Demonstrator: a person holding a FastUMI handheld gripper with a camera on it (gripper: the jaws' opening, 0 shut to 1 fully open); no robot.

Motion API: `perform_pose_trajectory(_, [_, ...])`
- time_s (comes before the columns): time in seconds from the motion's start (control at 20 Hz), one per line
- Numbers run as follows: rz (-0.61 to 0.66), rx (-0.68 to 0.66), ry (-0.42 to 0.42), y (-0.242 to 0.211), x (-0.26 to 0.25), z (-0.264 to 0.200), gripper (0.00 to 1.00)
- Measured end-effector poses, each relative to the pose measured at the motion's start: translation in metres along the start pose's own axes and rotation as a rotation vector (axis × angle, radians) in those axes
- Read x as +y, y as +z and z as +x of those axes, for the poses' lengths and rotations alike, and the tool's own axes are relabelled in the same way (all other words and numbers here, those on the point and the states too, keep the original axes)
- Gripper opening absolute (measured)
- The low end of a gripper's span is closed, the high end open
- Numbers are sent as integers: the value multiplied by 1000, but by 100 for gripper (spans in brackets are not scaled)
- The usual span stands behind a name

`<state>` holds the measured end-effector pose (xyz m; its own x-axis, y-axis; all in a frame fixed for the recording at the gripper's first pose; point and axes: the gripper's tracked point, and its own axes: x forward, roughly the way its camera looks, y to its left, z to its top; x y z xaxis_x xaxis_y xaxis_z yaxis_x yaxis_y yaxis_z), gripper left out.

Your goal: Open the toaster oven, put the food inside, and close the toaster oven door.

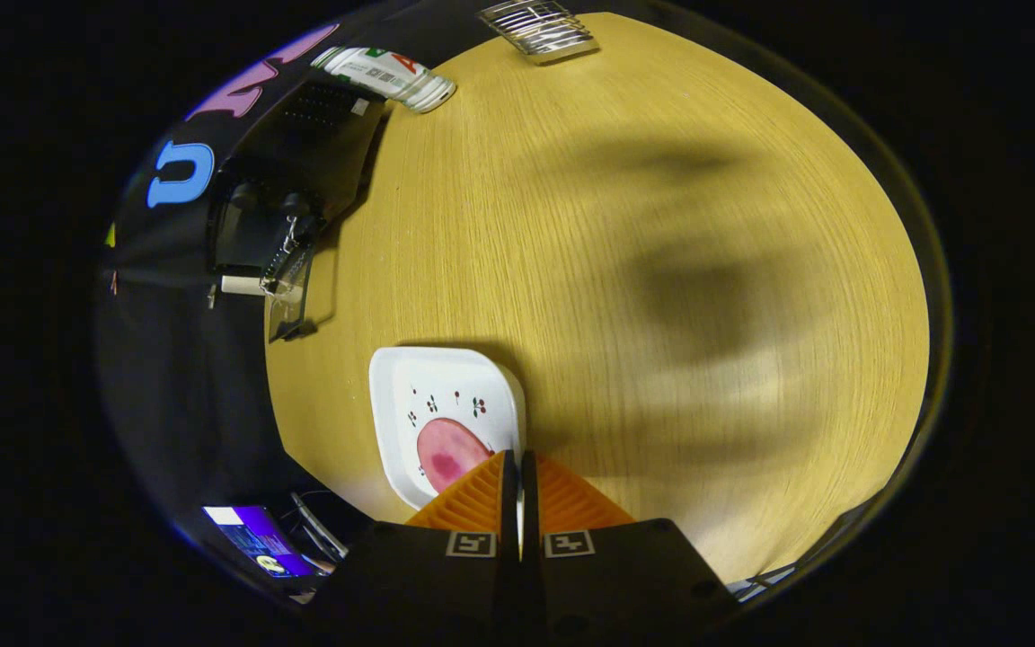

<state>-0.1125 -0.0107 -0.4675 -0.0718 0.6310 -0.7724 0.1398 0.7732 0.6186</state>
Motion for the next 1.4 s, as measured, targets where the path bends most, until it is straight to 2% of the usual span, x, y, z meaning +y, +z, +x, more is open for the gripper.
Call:
perform_pose_trajectory(0.3, [153,-97,120,-8,35,-19,5])
perform_pose_trajectory(0.6, [276,-217,119,-31,101,-27,5])
perform_pose_trajectory(0.9, [403,-340,172,-32,196,0,5])
perform_pose_trajectory(1.05, [460,-380,165,-28,233,15,5])
perform_pose_trajectory(1.4, [637,-498,167,15,308,61,5])
